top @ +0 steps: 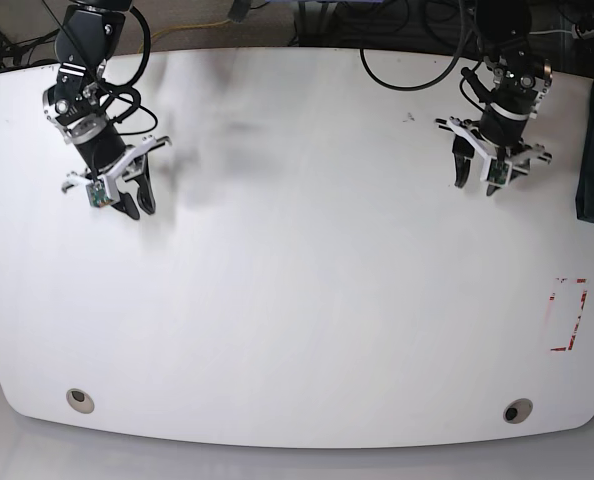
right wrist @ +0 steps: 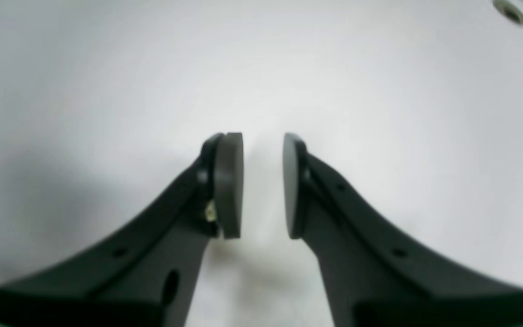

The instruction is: Fold the T-shirt properly

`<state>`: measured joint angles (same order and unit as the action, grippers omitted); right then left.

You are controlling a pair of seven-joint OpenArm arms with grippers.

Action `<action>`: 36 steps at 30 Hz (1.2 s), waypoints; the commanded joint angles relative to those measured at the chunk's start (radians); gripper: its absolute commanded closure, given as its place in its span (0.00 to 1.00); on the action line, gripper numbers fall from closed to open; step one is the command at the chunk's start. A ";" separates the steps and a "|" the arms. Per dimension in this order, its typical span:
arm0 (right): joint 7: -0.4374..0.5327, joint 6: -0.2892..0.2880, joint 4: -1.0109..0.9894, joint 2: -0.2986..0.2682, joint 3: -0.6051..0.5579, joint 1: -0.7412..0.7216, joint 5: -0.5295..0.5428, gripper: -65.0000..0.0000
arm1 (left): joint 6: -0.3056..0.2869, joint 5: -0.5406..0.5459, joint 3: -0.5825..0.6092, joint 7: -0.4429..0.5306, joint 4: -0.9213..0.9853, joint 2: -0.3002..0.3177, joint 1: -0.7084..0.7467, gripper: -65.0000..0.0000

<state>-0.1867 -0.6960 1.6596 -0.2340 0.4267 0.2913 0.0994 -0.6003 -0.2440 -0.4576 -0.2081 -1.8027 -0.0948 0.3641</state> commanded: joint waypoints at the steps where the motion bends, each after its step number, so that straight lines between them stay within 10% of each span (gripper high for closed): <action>1: 0.034 -0.002 0.020 -0.008 0.016 0.023 0.020 0.79 | 0.003 0.019 0.015 0.035 -0.053 -0.036 0.026 0.60; 16: 0.172 -0.002 0.084 0.088 0.088 0.402 0.052 0.79 | 0.003 0.024 0.128 0.035 -0.159 -0.062 0.471 0.61; 36: 0.177 -0.002 0.029 0.173 0.051 0.793 0.202 0.79 | 0.003 0.346 0.109 0.040 0.079 0.004 0.766 0.61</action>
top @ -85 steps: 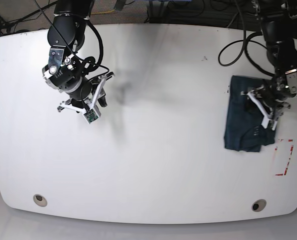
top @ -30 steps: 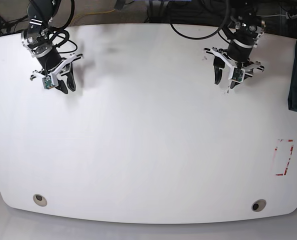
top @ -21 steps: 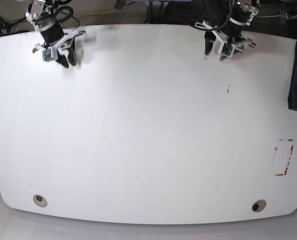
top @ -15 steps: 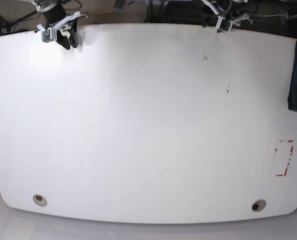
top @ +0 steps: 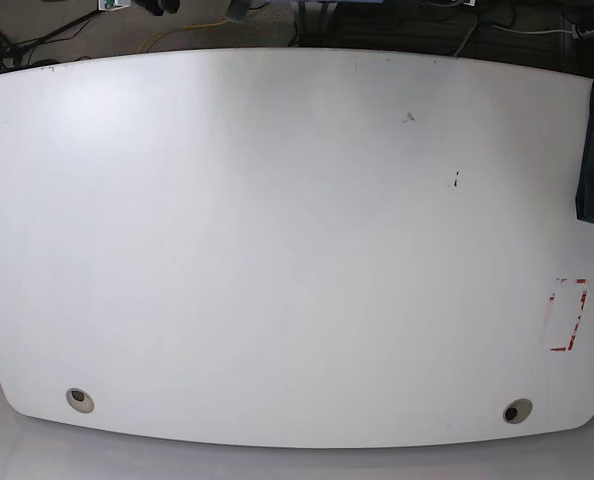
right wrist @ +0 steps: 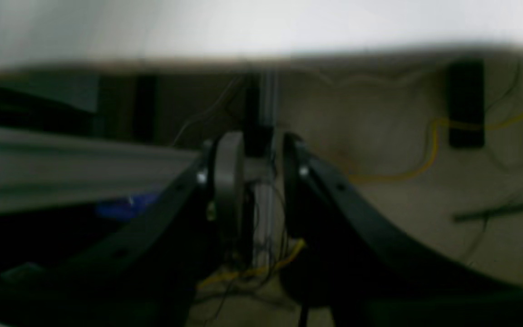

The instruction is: Fold the T-shirt properly

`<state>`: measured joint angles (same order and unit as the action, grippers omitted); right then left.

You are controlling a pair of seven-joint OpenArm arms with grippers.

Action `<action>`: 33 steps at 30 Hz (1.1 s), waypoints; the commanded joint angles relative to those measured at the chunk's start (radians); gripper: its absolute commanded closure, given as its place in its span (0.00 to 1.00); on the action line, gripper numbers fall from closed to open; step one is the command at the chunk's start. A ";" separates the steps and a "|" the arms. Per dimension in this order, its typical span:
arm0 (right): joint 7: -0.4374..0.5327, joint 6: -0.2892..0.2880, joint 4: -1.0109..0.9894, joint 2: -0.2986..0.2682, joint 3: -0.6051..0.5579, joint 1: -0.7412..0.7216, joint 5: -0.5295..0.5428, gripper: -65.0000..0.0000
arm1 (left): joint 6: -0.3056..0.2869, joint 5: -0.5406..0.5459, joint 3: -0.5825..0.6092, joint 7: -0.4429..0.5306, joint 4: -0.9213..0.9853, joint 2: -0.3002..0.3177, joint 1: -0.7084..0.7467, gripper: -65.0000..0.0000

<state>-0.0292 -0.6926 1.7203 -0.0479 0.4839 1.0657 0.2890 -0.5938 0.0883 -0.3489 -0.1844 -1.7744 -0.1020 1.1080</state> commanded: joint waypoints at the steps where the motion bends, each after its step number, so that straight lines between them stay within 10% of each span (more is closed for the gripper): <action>1: 0.019 -0.006 -0.056 -0.016 -0.015 0.020 0.011 0.79 | -0.004 0.014 0.001 0.016 0.086 0.017 0.011 0.61; 12: 0.033 -0.006 -0.489 -0.060 -0.103 -0.170 -0.113 0.79 | -0.001 0.003 0.001 0.018 0.657 0.120 -0.308 0.61; 21: 0.148 -0.003 -0.908 -0.066 -0.104 -0.410 -0.287 0.79 | 0.133 -0.132 0.003 0.207 1.097 0.149 -0.536 0.61; 33: 0.174 0.208 -1.215 -0.083 -0.104 -0.669 -0.521 0.78 | 0.219 -0.247 0.001 0.322 1.567 0.172 -0.826 0.61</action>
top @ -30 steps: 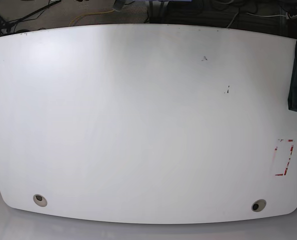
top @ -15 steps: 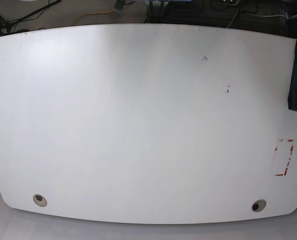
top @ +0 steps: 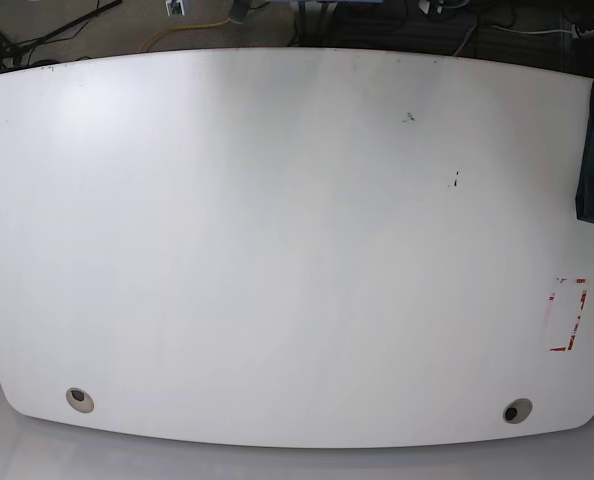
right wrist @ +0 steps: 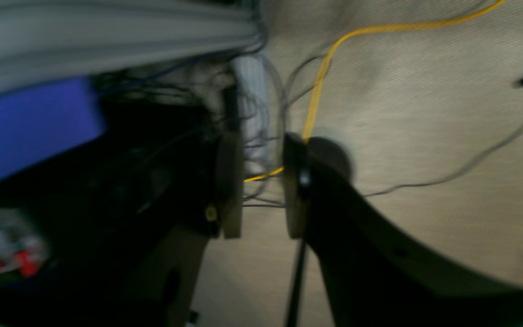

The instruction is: Fold the T-shirt properly

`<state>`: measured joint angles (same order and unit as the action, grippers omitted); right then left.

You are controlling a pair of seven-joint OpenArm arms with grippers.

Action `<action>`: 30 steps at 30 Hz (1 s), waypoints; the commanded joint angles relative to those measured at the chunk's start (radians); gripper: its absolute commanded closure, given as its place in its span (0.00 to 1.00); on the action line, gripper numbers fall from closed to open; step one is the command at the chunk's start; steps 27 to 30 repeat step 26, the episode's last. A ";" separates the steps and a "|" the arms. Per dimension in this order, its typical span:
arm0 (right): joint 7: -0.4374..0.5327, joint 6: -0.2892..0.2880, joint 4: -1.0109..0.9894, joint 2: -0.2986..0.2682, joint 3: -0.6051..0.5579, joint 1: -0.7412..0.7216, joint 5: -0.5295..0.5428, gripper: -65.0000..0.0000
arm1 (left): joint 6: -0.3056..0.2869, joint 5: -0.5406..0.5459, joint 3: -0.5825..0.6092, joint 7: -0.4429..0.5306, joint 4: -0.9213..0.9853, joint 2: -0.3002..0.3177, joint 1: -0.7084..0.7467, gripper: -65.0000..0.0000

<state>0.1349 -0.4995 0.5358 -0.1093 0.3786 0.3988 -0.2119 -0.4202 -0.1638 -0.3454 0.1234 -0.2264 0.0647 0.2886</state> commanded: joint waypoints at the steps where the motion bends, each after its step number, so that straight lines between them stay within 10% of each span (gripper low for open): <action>1: 0.010 0.032 -0.053 -0.025 0.001 -0.022 -0.033 0.78 | 0.085 0.004 -0.002 0.014 0.026 0.005 -0.013 0.61; 12: 0.010 0.100 -0.199 -0.056 0.000 -0.159 -0.067 0.78 | 0.266 0.004 0.081 0.014 0.035 0.001 -0.070 0.61; 30: 0.010 0.100 -0.201 -0.056 0.000 -0.179 -0.068 0.78 | 0.274 0.005 0.081 0.014 0.035 0.001 -0.091 0.60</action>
